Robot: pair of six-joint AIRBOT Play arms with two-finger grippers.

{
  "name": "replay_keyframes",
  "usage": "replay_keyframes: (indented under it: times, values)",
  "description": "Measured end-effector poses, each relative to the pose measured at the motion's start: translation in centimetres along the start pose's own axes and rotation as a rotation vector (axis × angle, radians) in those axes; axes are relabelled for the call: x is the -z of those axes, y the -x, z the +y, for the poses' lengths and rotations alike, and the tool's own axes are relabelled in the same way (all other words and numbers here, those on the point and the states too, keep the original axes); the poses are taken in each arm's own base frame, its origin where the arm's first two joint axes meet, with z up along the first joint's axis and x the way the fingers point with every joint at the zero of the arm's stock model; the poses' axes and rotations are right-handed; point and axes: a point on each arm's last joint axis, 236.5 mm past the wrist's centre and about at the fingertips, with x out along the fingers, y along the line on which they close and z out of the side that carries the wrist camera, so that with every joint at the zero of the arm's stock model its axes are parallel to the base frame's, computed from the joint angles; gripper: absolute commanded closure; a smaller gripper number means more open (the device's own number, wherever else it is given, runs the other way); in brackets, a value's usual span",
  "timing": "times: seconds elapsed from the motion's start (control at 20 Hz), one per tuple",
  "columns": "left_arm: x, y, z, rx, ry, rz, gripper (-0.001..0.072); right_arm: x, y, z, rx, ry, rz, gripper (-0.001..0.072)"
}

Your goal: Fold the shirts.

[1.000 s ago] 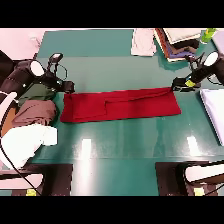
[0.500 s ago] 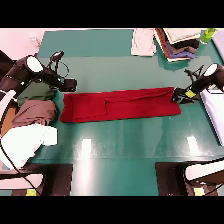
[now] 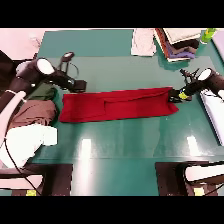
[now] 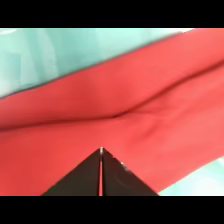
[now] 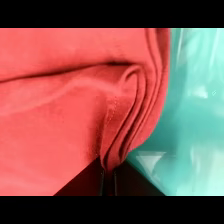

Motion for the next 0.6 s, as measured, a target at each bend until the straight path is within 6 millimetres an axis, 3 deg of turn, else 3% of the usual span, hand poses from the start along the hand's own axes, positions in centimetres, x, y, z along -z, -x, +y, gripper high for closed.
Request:
replay_keyframes:
  times: [0.15,0.3,0.6]
  values:
    - [0.7,-3.4,-3.8,0.037,-0.050,0.011,0.0686,-0.5,3.5,1.5,-0.007,0.035,-0.073,0.0692]
    - [1.5,-7.0,-7.9,0.084,-0.098,0.033,0.0686,-0.5,8.2,3.5,-0.018,0.081,-0.141,0.0692]
    - [3.4,-12.1,-13.7,0.147,-0.174,0.098,0.0686,0.5,17.4,10.9,-0.102,0.204,-0.287,0.0692]
